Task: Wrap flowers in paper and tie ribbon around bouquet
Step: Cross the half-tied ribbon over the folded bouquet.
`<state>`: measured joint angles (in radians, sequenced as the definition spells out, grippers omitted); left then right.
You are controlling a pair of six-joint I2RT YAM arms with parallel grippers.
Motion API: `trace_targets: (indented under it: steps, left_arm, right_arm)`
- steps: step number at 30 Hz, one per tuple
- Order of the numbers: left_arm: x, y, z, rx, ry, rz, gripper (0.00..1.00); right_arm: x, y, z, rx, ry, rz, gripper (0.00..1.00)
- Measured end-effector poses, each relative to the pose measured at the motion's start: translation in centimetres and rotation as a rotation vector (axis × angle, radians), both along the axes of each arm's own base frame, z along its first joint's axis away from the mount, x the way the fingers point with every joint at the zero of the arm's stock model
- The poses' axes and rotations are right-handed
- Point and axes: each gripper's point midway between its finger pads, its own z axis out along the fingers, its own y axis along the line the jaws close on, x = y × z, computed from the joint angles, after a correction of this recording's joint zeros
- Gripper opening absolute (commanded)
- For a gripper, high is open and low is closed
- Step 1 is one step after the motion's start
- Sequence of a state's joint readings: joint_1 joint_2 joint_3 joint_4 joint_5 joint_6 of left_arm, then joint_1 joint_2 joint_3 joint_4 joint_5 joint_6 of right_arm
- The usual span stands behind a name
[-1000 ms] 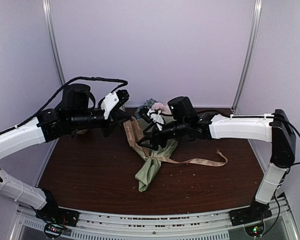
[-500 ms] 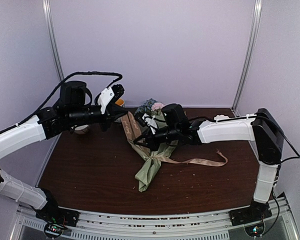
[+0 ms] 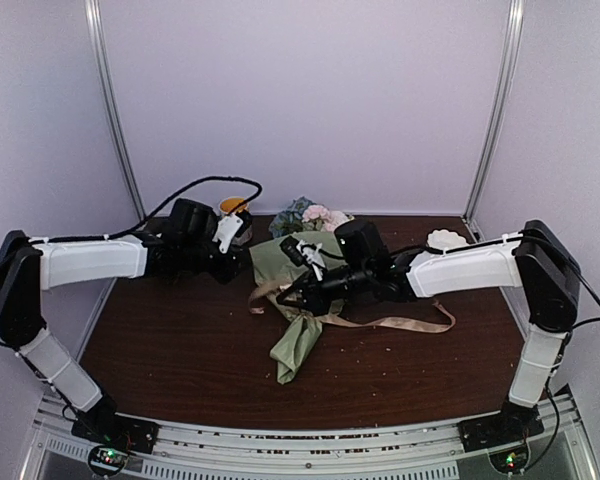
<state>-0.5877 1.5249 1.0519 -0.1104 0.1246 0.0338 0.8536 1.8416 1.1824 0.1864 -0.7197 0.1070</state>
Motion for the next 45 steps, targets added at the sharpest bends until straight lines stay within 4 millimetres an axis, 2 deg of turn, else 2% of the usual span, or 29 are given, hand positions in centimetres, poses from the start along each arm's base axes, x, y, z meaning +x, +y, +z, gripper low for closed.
trace_targets:
  steps: [1, 4, 7, 10, 14, 17, 20, 25, 31, 38, 45]
  left_arm:
    - [0.1, 0.4, -2.5, 0.029, 0.052, 0.028, 0.44]
    - [-1.1, 2.2, -7.6, 0.105, 0.140, 0.101, 0.51]
    - [-3.1, 3.7, -9.2, 0.136, 0.144, 0.132, 0.53]
    - [-5.0, 3.3, -8.2, 0.102, 0.091, 0.075, 0.54]
    - [-6.7, -0.8, -5.4, -0.016, -0.010, -0.114, 0.62]
    - [-7.4, -3.5, -4.1, -0.122, -0.061, -0.234, 0.64]
    - [-7.4, -5.6, -4.5, -0.198, -0.073, -0.315, 0.64]
    - [-7.7, -7.8, -5.6, -0.291, -0.056, -0.404, 0.61]
    - [-8.9, -9.0, -5.6, -0.355, -0.055, -0.508, 0.61]
    - [-9.5, -9.2, -5.5, -0.360, -0.070, -0.561, 0.62]
    - [-10.6, -8.7, -7.6, -0.281, -0.029, -0.596, 0.62]
  right_arm:
    - [-0.2, -0.1, -0.1, 0.000, 0.008, 0.002, 0.00]
    - [-1.2, -0.5, -0.4, 0.003, 0.062, 0.007, 0.00]
    - [-1.7, -0.6, -0.7, 0.003, 0.104, 0.010, 0.00]
    - [-1.9, -0.7, -1.0, 0.003, 0.139, 0.006, 0.00]
    - [-1.8, -0.6, -0.6, 0.022, 0.163, -0.008, 0.00]
    - [-1.6, -0.5, -0.2, 0.038, 0.170, -0.023, 0.00]
    - [-1.2, -0.4, -0.1, 0.043, 0.180, -0.048, 0.00]
    - [-0.4, -0.3, 0.2, 0.058, 0.184, -0.094, 0.00]
    - [0.2, -0.3, 0.5, 0.072, 0.188, -0.133, 0.00]
    - [0.4, -0.4, 0.3, 0.064, 0.191, -0.147, 0.00]
    - [0.5, -0.5, 0.2, 0.061, 0.178, -0.152, 0.00]
